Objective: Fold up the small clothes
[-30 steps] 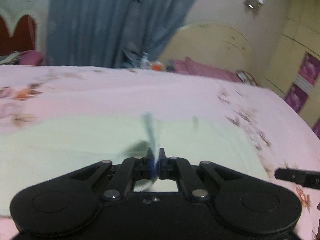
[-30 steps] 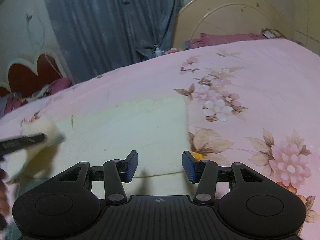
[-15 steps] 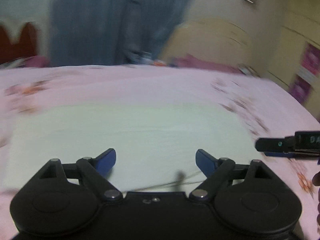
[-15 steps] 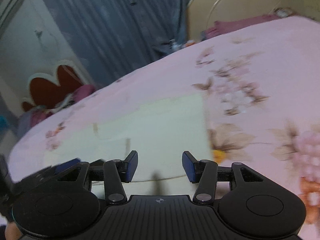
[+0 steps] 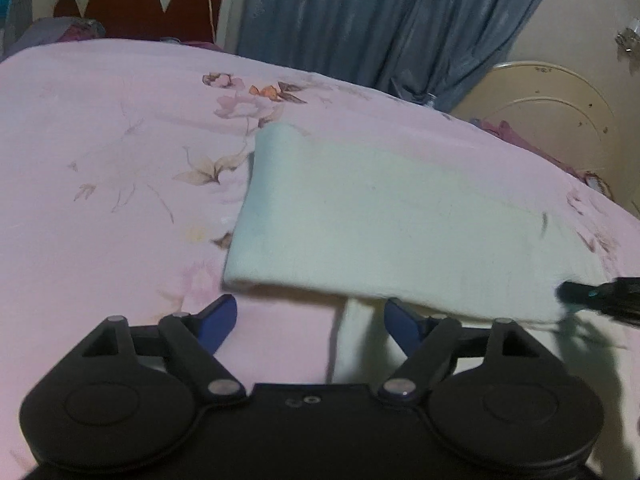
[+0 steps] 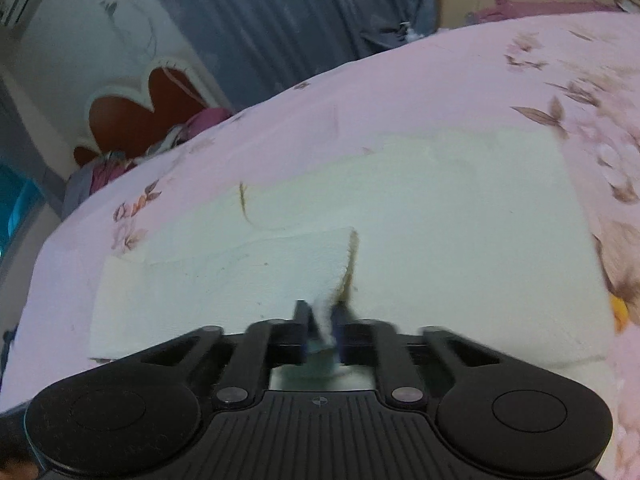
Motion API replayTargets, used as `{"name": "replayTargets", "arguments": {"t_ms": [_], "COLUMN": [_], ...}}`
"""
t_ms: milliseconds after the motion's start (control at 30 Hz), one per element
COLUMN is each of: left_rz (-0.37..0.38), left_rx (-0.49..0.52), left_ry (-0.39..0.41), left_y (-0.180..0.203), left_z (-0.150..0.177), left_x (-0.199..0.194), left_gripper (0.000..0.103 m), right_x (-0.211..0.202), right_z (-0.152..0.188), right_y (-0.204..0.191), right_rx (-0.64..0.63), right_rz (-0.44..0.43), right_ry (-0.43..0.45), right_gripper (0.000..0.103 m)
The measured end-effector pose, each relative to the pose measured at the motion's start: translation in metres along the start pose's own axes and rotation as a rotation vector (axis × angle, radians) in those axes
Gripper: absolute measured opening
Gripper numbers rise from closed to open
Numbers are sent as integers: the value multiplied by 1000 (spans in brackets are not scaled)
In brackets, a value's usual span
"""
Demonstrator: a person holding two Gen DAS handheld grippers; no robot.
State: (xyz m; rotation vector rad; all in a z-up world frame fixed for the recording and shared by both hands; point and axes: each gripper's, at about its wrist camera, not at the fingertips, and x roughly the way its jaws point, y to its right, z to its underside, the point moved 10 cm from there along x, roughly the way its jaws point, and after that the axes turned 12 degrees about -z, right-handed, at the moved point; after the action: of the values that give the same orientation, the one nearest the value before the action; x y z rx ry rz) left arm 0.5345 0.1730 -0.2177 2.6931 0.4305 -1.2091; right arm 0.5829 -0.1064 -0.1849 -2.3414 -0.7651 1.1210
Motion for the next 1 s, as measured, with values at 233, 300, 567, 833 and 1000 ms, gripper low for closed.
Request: {"name": "replayTargets", "arguments": {"t_ms": [233, 300, 567, 833, 1000], "left_rz": [-38, -17, 43, 70, 69], "left_rx": [92, 112, 153, 150, 159], "left_ry": [45, 51, 39, 12, 6], "left_y": [12, 16, 28, 31, 32], "left_z": [-2, -1, -2, 0, 0], "left_x": [10, 8, 7, 6, 5], "left_gripper": [58, 44, 17, 11, 10], "right_x": [-80, -90, -112, -112, -112], "right_z": [-56, -55, -36, -18, -11], "right_y": [2, 21, 53, 60, 64], "right_rx": [-115, -97, -52, -38, -33], "right_rz": [112, 143, 188, 213, 218], "right_ry": [268, 251, 245, 205, 184], "right_gripper": [4, 4, 4, 4, 4]}}
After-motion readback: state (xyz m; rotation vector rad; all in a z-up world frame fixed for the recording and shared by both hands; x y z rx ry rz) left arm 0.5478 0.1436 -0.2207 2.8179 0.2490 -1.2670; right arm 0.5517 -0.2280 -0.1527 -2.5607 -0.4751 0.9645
